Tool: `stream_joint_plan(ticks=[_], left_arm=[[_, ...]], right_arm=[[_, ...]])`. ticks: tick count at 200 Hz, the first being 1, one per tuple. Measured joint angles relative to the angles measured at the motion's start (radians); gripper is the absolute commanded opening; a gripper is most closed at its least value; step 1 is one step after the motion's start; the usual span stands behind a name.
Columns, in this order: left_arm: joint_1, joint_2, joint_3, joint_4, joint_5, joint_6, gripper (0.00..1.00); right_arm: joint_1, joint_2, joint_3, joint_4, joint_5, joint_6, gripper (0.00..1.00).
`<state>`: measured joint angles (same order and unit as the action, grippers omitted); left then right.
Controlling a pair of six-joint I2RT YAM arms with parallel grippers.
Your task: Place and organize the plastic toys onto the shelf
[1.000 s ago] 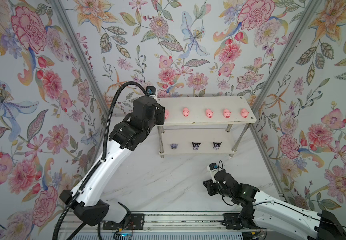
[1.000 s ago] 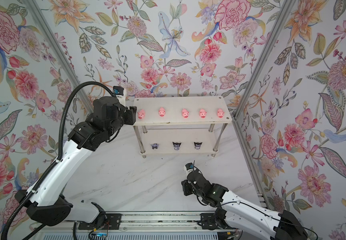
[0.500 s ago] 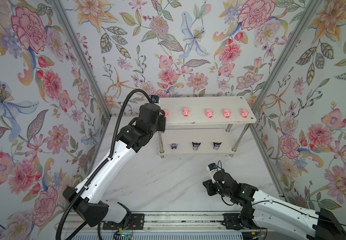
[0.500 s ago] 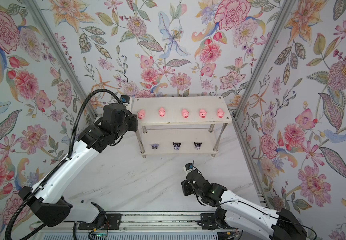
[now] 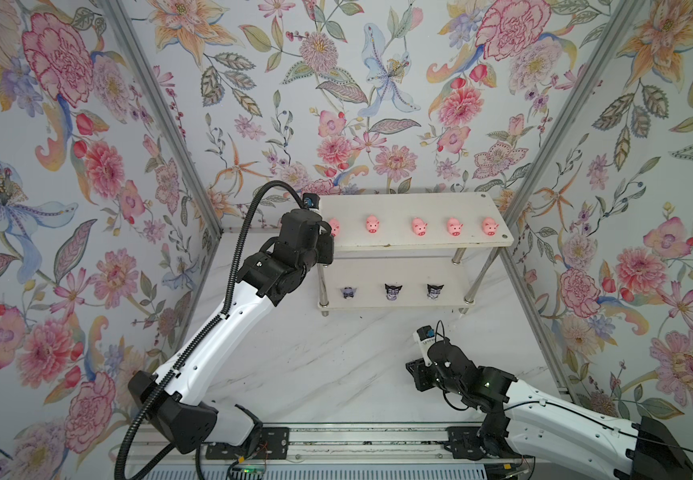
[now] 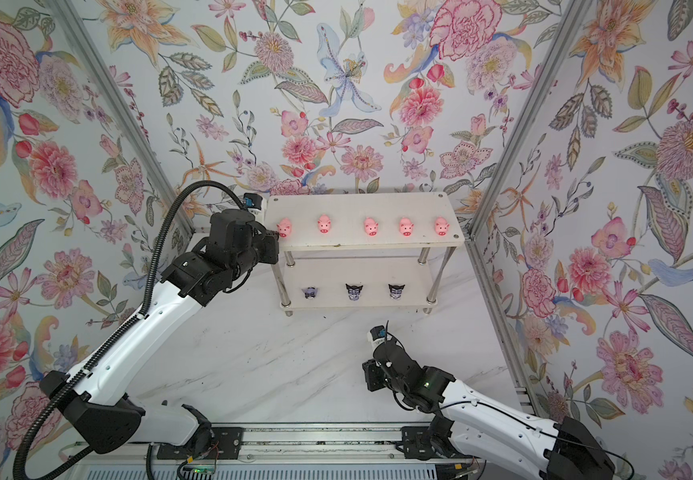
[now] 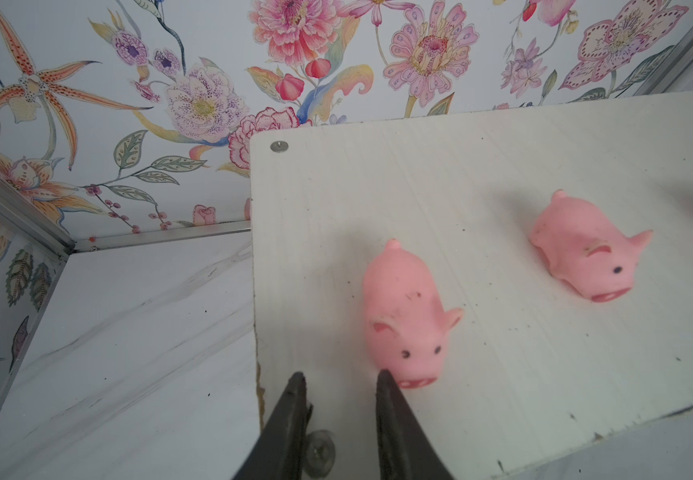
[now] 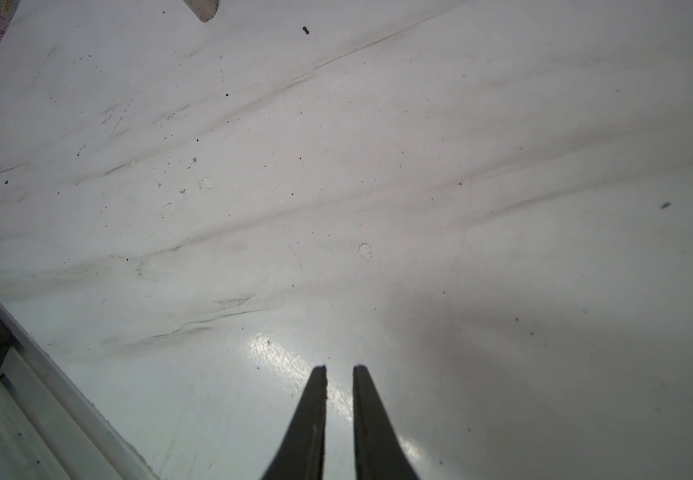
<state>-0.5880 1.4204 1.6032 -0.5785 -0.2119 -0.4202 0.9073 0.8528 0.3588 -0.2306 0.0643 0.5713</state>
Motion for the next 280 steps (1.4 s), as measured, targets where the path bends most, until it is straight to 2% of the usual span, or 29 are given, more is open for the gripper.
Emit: stream_joint_plan(ticks=[98,132,171,219,228,253,280], left_arm=[[-0.001,-0.03,0.0,-0.004,-0.025,0.002,0.32],[-0.03,-0.043,-0.004,-0.003,-0.045,0.013,0.32],[-0.048,-0.117,-0.137,0.052,-0.054,0.027,0.34],[-0.048,-0.286,-0.331,0.094,-0.058,0.069,0.41],[-0.048,-0.319,-0.371,0.103,-0.058,0.08,0.44],[-0.048,-0.437,-0.514,0.149,-0.058,0.114,0.57],[-0.048,-0.61,-0.745,0.282,-0.068,0.163,0.71]], right_arm=[[0.0,0.0,-0.001,0.011,0.0,0.0,0.16],[0.0,0.011,-0.001,0.01,-0.001,0.0,0.16],[0.0,-0.006,0.014,-0.037,0.003,0.0,0.16],[0.0,-0.049,0.109,-0.124,0.045,0.001,0.17],[-0.001,-0.049,0.122,-0.131,0.052,0.001,0.22],[-0.007,-0.051,0.141,-0.172,0.087,0.002,0.44],[-0.021,-0.11,0.161,-0.241,0.18,-0.014,0.63]])
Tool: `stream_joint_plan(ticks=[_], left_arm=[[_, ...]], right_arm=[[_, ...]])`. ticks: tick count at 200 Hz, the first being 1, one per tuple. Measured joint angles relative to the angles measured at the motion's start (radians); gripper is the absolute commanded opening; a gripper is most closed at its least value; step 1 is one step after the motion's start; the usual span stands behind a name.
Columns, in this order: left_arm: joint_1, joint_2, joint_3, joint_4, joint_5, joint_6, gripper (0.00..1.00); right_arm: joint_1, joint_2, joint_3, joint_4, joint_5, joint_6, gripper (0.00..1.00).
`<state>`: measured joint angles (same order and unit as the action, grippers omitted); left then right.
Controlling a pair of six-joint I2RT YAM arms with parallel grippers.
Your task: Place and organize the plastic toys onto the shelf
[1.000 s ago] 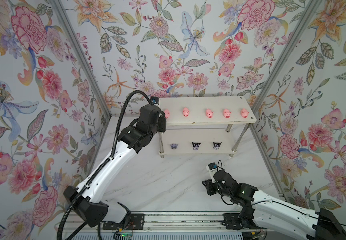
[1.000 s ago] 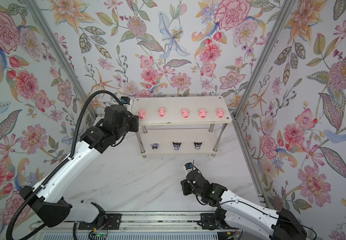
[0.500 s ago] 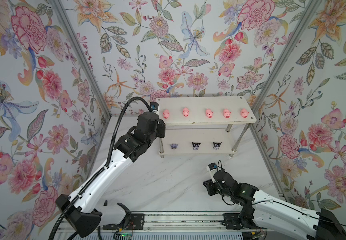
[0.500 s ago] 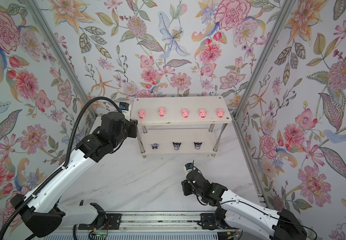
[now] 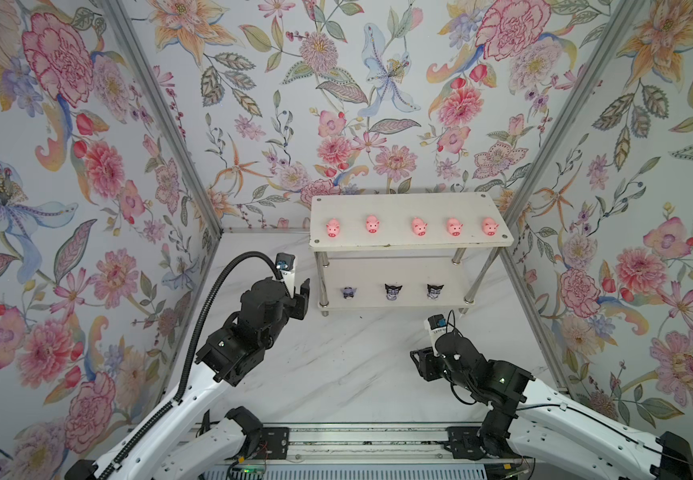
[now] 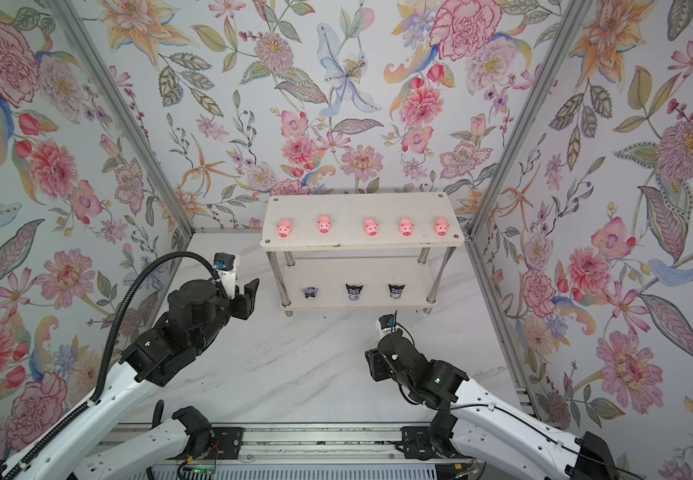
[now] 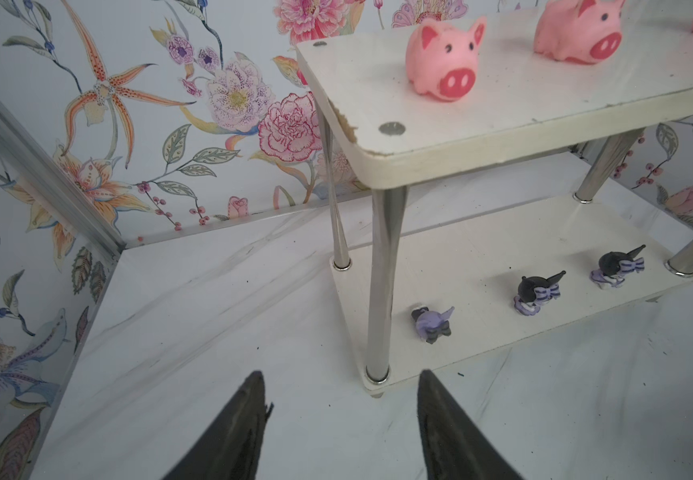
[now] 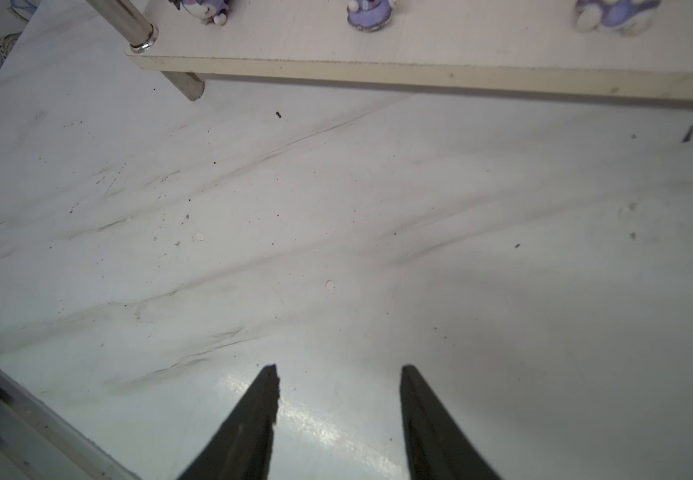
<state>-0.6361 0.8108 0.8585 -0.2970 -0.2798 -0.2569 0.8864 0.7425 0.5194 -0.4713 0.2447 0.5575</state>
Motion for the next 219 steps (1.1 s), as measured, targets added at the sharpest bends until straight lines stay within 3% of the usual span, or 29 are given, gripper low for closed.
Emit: stream_joint_plan(ticks=[12,13,15,18,72,112,159,197,219], left_arm=[[0.002,-0.07,-0.113,0.08,-0.016,0.008,0.88],[0.004,-0.076,-0.124,0.084,-0.015,0.013,0.9],[0.007,-0.085,-0.139,0.09,-0.015,0.012,0.96],[0.01,-0.097,-0.157,0.097,-0.014,0.003,0.99],[0.062,-0.163,-0.339,0.339,-0.016,-0.028,0.99],[0.062,-0.002,-0.53,0.554,-0.115,0.038,0.99],[0.113,0.142,-0.669,0.935,-0.234,0.265,0.99],[0.366,0.33,-0.706,1.208,-0.171,0.272,0.99],[0.428,0.45,-0.71,1.285,-0.119,0.261,0.99]], right_arm=[[-0.012,-0.043,0.014,-0.027,0.051,-0.015,0.69],[-0.013,-0.05,0.016,-0.029,0.057,-0.012,0.74],[-0.017,-0.06,0.019,-0.035,0.066,-0.016,0.94],[-0.02,-0.071,0.023,-0.039,0.077,-0.022,1.0],[-0.104,-0.268,0.042,-0.072,0.262,-0.069,0.99],[-0.185,-0.246,0.037,-0.067,0.412,-0.11,0.99],[-0.398,0.027,-0.096,0.255,0.398,-0.293,0.99],[-0.629,0.28,-0.13,0.549,0.322,-0.386,0.99],[-0.734,0.427,-0.145,0.737,0.272,-0.393,0.99]])
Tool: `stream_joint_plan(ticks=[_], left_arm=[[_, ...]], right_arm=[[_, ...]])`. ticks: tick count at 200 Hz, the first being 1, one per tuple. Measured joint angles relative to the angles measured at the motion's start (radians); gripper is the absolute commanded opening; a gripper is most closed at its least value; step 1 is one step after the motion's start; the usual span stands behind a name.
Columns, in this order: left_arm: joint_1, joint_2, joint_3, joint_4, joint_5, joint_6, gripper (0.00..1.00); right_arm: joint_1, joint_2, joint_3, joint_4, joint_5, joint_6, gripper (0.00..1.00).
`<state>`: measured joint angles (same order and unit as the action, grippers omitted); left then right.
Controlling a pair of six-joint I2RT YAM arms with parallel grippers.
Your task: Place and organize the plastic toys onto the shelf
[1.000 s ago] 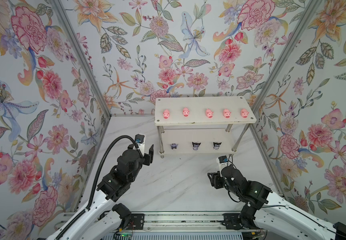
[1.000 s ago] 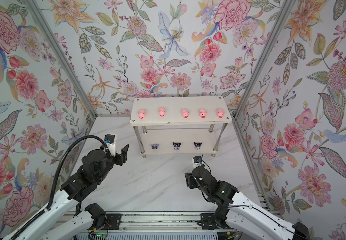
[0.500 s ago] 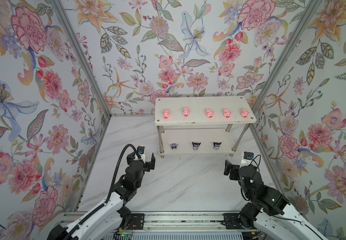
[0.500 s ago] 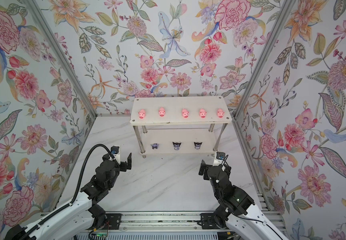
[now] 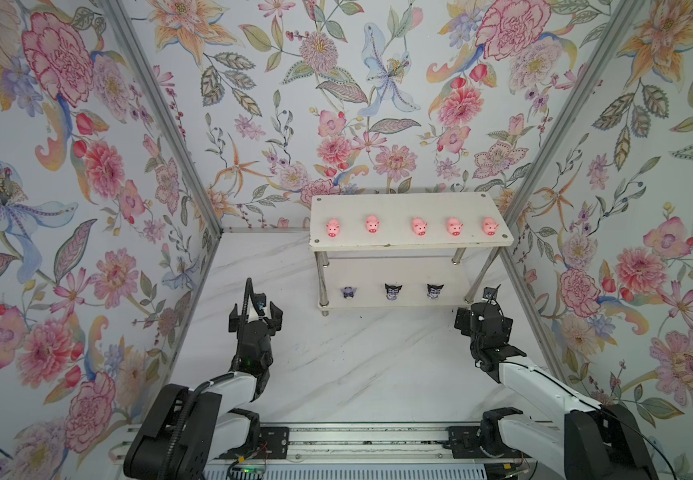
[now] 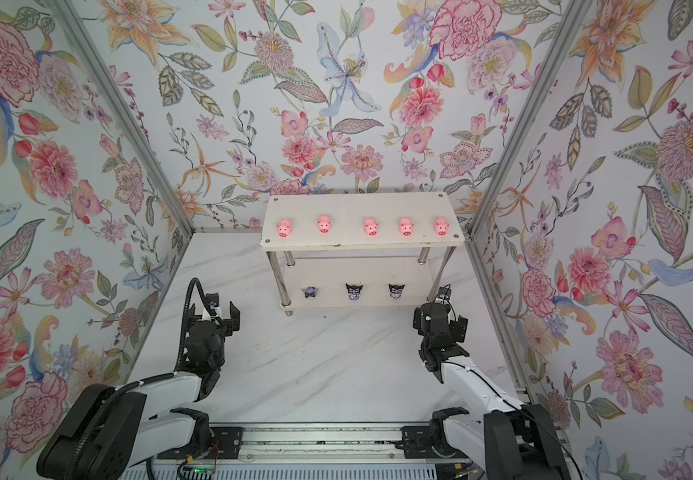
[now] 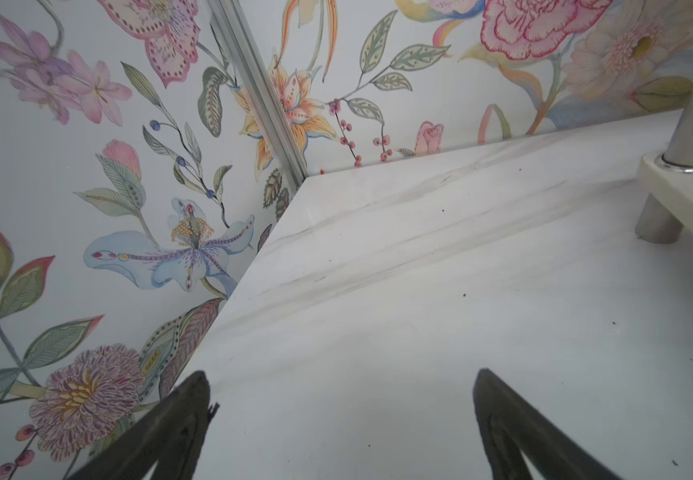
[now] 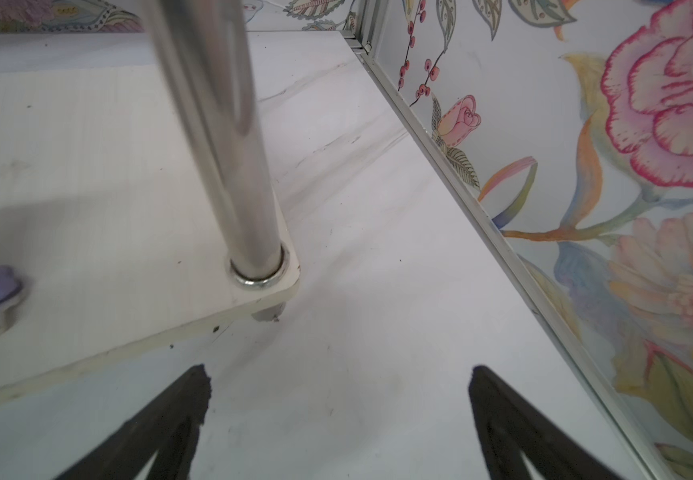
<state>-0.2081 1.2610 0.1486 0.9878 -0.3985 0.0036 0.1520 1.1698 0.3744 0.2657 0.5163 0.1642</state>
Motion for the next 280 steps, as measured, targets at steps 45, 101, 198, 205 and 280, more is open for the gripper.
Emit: stream_joint_plan(ticks=[45,101,198,205,280], left_arm=[[0.08,0.17,0.126,0.071,0.087,0.0,0.99],[0.175,0.303,-0.011,0.353,0.177,-0.042,0.99],[0.174,0.312,-0.002,0.458,0.222,-0.045,0.99],[0.174,0.312,-0.002,0.458,0.224,-0.045,0.99],[0.174,0.312,-0.003,0.468,0.231,-0.045,0.99]], right_arm=[[-0.064,0.164,0.003,0.185,-0.037,-0.008,0.99],[-0.076,0.352,0.094,0.336,-0.05,-0.083,0.99],[-0.09,0.343,-0.003,0.629,-0.14,-0.124,0.99],[-0.09,0.343,-0.003,0.631,-0.143,-0.124,0.99],[-0.09,0.343,-0.003,0.644,-0.149,-0.124,0.99]])
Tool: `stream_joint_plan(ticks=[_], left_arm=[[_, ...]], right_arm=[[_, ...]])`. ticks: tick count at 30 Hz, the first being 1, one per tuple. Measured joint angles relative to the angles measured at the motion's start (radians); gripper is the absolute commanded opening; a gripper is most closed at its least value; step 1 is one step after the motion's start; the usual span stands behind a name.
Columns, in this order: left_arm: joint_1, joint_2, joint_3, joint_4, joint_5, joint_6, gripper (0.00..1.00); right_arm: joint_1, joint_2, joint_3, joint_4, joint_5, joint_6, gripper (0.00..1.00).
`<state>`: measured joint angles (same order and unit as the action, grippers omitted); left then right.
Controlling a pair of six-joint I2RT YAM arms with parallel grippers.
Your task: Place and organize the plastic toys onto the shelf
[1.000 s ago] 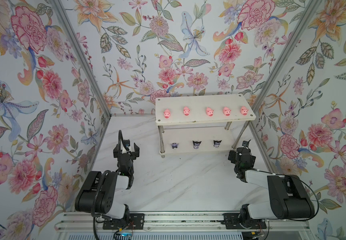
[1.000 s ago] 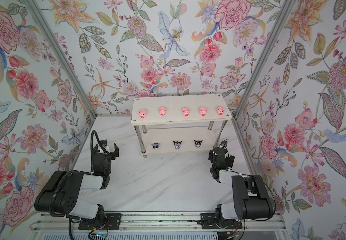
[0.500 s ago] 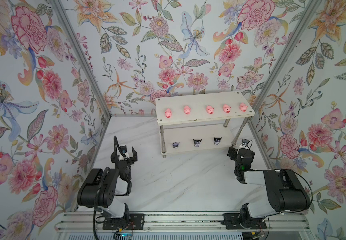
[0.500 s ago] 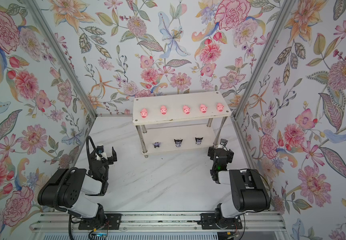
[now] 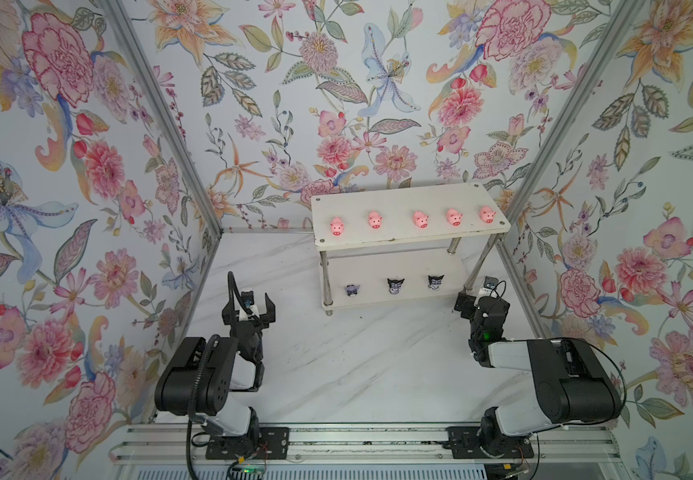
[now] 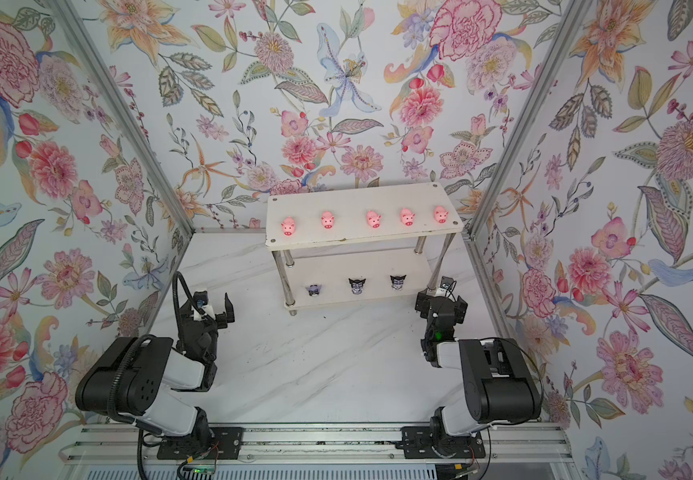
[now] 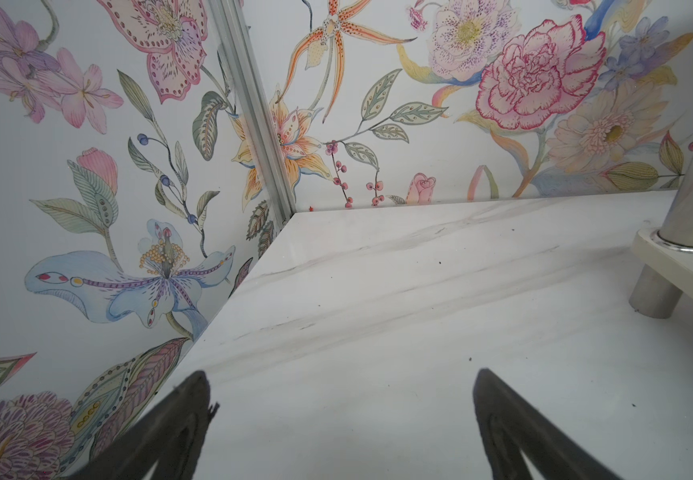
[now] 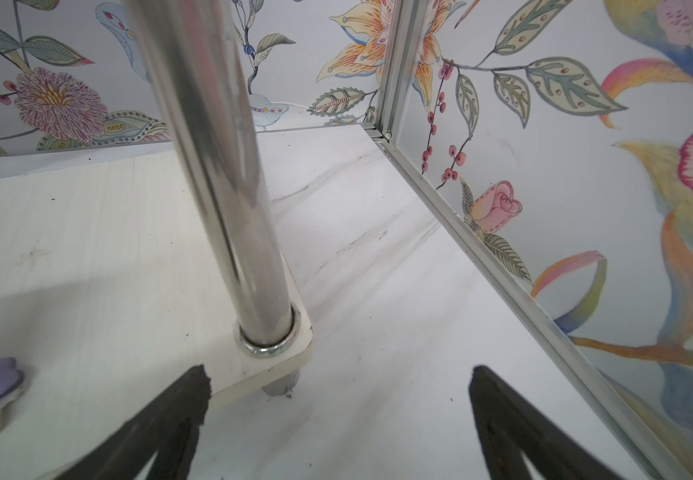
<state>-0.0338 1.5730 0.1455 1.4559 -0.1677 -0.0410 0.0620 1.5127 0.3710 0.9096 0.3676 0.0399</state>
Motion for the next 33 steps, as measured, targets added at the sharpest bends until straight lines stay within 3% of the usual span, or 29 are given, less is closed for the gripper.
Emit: stream_joint_plan(ticks=[8,18,33], left_arm=[[0.0,0.0,-0.008,0.01,-0.006,-0.001,0.99],[0.0,0.039,-0.122,0.049,-0.081,-0.027,0.99],[0.0,0.04,-0.124,0.05,-0.102,-0.028,0.99]], right_arm=[[-0.006,0.023,-0.092,0.164,-0.089,-0.022,0.99],[0.0,0.032,-0.111,0.2,-0.092,-0.029,0.99],[0.0,0.032,-0.108,0.21,-0.11,-0.029,0.99]])
